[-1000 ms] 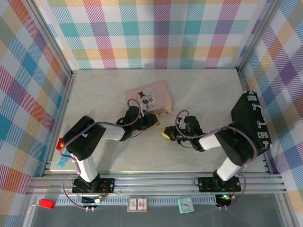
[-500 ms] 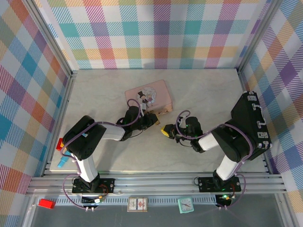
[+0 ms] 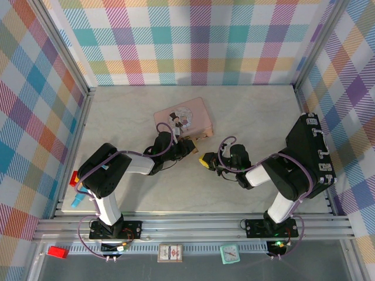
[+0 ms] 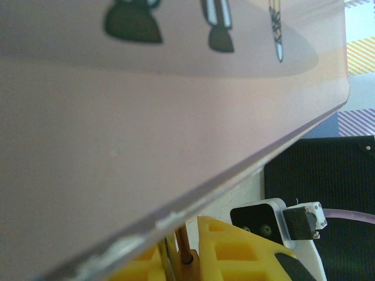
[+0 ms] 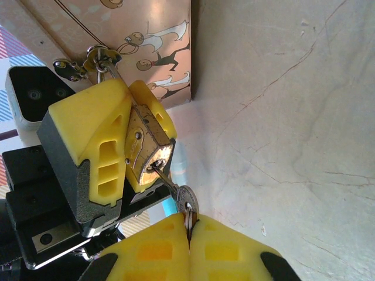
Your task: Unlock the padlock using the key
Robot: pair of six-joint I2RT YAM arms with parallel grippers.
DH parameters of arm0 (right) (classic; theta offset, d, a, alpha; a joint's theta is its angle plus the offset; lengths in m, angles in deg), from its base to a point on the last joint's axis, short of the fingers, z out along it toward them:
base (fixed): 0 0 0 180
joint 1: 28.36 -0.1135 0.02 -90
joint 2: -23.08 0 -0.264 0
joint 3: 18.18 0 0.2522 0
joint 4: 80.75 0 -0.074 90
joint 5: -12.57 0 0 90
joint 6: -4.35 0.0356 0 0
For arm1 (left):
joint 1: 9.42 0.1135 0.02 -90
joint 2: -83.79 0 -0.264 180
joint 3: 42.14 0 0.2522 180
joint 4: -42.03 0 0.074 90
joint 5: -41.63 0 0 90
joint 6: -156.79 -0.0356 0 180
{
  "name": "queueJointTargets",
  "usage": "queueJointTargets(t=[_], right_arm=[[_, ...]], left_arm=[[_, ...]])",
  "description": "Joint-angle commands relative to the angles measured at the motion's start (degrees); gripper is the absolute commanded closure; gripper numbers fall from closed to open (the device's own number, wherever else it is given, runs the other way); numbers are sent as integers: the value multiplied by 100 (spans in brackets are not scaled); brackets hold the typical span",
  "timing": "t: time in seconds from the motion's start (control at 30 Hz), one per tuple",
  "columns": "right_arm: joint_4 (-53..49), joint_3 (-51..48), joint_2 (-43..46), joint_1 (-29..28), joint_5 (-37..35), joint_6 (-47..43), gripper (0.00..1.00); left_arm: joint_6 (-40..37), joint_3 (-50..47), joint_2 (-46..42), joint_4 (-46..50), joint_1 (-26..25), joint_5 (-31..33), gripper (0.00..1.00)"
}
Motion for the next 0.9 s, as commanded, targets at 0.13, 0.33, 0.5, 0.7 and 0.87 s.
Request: queueJointTargets(t=[0.13,0.33,0.5,0.7,0.87], right_arm=[[258,75,-55,-62,-143,115,100],[201,157,-55,-153,-245,176,100],[253,239,-114,-217,-262,242,100],[314,368,-148,-244,-209,293,100],[273,468,-173,-244,-183,212,100]], left_arm=[[475,-111,63,-240,-24,-50,100],[493,-131,20,-196,-100,97,100],[495,-112,3,-145,-164,165,100],[500,-102,37,-142,-219,211,100],[484,-96,64,-117,-246,187,100]])
